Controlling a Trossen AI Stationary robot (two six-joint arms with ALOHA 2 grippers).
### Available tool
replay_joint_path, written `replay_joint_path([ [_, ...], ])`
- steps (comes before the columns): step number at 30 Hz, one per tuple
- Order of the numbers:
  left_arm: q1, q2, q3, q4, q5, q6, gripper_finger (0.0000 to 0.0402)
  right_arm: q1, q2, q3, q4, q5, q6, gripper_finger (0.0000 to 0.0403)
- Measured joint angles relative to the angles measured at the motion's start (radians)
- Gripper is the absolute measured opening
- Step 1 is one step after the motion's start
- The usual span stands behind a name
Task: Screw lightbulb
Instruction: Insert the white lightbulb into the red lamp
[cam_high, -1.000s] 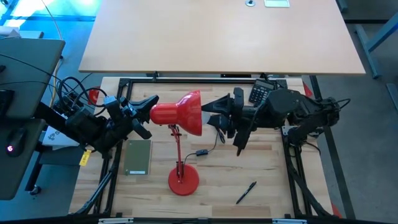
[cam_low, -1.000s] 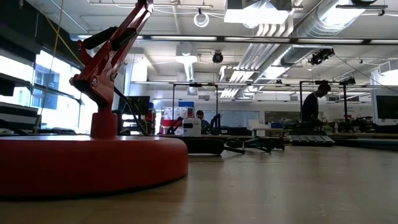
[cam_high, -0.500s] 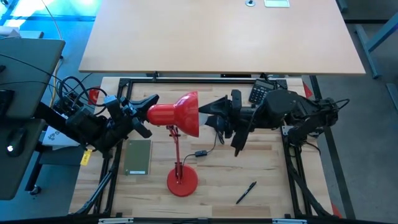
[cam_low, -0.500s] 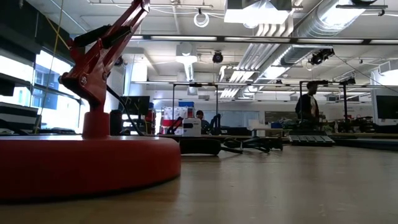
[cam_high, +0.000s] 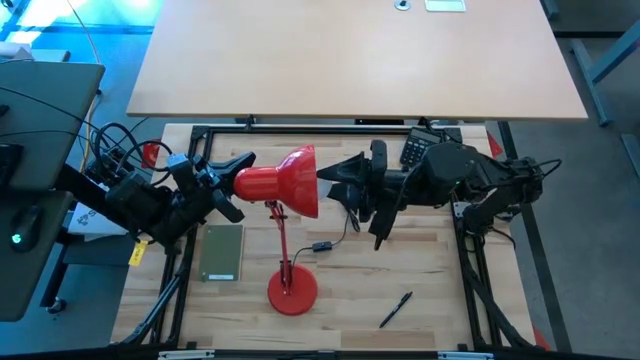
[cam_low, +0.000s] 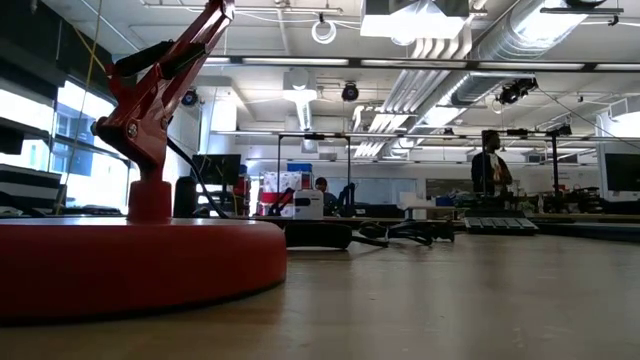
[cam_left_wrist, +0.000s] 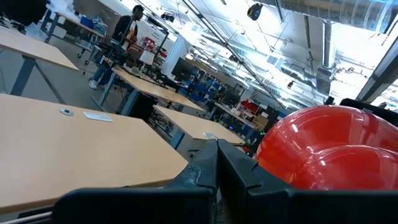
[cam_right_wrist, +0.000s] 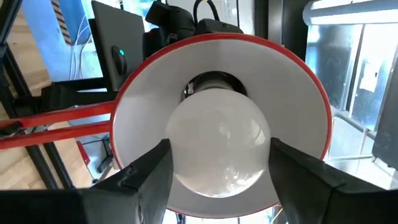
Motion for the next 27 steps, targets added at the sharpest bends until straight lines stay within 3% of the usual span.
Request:
replay_joint_path([
  [13,0.000,0.000,0.000,-0.006,0.000,0.115,0.0000,0.003,0.000,0.000,-0.007,0.029,0.489,0.0229],
  [27,0.000,0.000,0.000,-0.007,-0.002,0.291,0.0000,0.004,-0.001,0.000,-0.008,0.103,1.265,0.0228],
])
